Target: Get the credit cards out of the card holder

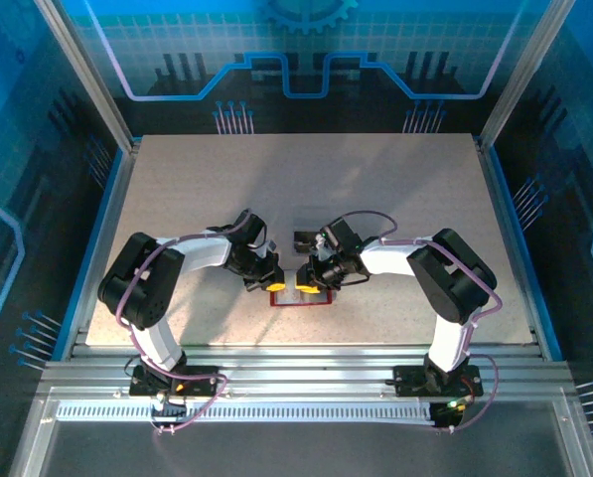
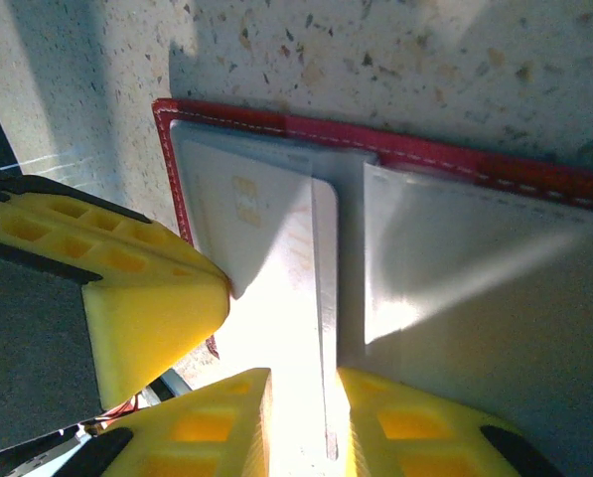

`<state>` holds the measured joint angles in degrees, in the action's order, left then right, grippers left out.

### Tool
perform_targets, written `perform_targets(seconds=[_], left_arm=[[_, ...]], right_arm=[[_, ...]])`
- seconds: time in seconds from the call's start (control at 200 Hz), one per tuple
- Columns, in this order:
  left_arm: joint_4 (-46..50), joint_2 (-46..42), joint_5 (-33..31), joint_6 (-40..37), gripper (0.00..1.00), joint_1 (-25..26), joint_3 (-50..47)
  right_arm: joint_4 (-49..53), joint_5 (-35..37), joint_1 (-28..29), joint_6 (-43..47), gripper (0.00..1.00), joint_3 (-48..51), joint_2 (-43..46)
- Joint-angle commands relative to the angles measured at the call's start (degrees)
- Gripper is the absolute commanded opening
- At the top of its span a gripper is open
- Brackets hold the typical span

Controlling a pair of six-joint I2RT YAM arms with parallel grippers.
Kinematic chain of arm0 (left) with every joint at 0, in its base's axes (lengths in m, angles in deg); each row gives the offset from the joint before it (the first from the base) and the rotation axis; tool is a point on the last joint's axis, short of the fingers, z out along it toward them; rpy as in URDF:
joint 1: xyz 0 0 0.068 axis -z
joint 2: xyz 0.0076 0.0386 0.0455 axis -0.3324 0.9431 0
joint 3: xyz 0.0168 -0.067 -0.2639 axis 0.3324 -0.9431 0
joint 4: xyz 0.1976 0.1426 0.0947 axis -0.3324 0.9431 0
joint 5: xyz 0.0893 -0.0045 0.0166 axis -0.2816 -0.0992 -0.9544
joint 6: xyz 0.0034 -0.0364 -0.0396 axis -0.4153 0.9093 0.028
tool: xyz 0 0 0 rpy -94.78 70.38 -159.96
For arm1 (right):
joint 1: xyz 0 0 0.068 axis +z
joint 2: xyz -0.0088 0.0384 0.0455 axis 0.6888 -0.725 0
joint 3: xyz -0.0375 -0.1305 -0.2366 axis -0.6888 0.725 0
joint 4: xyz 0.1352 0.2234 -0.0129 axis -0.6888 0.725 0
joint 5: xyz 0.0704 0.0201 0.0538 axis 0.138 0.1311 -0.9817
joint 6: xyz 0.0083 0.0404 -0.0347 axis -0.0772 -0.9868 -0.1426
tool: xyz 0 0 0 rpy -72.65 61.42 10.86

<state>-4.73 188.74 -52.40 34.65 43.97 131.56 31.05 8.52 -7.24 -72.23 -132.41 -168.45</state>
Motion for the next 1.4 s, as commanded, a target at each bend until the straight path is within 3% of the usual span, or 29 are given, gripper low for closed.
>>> perform_targets(seconds=[0.0, 0.675, 1.396], left_arm=[[3.53, 1.37, -0.78, -1.46, 0.00, 0.42, 0.04], [3.69, 1.01, -1.02, -1.40, 0.00, 0.41, -0.06], [4.38, -0.86, -1.36, -1.57, 0.00, 0.43, -0.66]], right_arm=[[-1.07, 0.14, -0.57, -0.33, 0.23, 0.80, 1.39], [-2.75, -0.34, -0.39, -1.27, 0.20, 0.99, -0.75], [8.67, 3.06, 0.53, 4.25, 0.21, -4.17, -2.27]])
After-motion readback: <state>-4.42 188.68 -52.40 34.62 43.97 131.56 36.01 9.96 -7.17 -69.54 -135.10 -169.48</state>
